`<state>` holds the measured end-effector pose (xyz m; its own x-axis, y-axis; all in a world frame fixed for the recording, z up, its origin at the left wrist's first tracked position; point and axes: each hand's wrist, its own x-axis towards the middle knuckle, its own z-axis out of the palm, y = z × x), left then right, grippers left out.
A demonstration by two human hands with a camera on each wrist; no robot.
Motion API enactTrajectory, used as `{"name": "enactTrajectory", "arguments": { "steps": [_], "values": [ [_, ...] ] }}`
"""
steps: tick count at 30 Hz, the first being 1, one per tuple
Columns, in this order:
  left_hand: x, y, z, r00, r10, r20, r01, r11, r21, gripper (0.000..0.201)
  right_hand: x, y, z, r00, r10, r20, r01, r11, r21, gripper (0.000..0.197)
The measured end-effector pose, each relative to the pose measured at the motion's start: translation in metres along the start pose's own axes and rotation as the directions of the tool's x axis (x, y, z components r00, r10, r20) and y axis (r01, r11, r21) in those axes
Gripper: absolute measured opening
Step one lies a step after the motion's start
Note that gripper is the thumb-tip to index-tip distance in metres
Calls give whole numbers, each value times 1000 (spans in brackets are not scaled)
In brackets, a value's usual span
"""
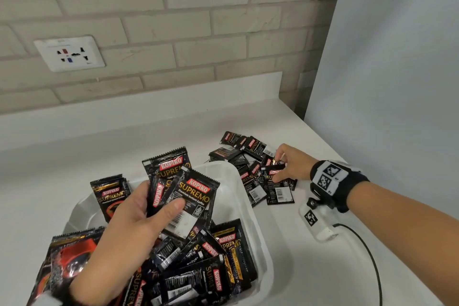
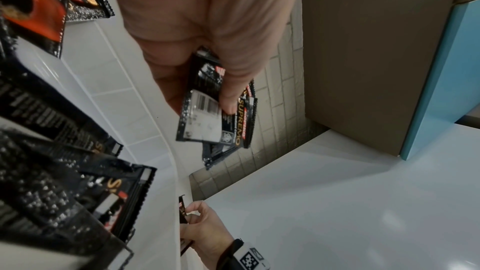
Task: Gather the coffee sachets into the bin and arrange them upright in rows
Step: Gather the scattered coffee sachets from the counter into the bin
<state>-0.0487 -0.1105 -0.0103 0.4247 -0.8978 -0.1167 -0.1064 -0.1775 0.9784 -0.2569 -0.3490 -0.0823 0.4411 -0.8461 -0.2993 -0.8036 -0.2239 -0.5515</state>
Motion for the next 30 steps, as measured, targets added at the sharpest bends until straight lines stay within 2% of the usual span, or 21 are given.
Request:
{"name": "enactTrajectory", "arguments": {
  "steps": [2,4,7,11,13,17,19,23,26,28,30],
  "values": [
    [0,1,2,1000,2,3,-2,1000,8,34,-3,-5,3,998,-4,63,2,999,39,62],
    [0,1,3,1000,2,5,-2,1000,8,35,-6,-12,8,996,-41,82,43,999,-19,81],
    [1,1,2,1000,3,2,-3,1000,13,35,-5,-19,16,995,-50,88,61,991,-122,89],
    [0,3,-2,1000,2,-14,-2,1000,10,32,-2,-17,14,995,19,97,-6,991,-136,88],
    [-1,3,-6,1000,-5,-30,5,1000,1,33,-4,-17,6,997,21,75,-12,993,-114,80],
    [-1,0,-10,999,-14,-53,13,1000,-19,33,-9,-12,-17,998,-19,51,18,1000,22,34],
    [0,-1,-9,998,-18,-54,17,1000,-23,35,-9,-11,-20,996,-36,76,26,992,127,24],
    [-1,1,-5,1000,-4,-27,4,1000,-3,33,-4,-15,-2,983,-9,181,-24,983,180,42],
    [-3,2,-7,999,2,-34,-2,1000,3,27,5,-19,15,985,20,173,-64,965,256,55],
    [-5,1,-10,999,4,-50,-3,1000,16,23,9,-24,22,982,49,183,-113,926,360,56],
    [-5,-1,-13,998,11,-67,-9,1000,28,18,6,-33,27,958,62,280,-196,856,479,44]
  ]
}}
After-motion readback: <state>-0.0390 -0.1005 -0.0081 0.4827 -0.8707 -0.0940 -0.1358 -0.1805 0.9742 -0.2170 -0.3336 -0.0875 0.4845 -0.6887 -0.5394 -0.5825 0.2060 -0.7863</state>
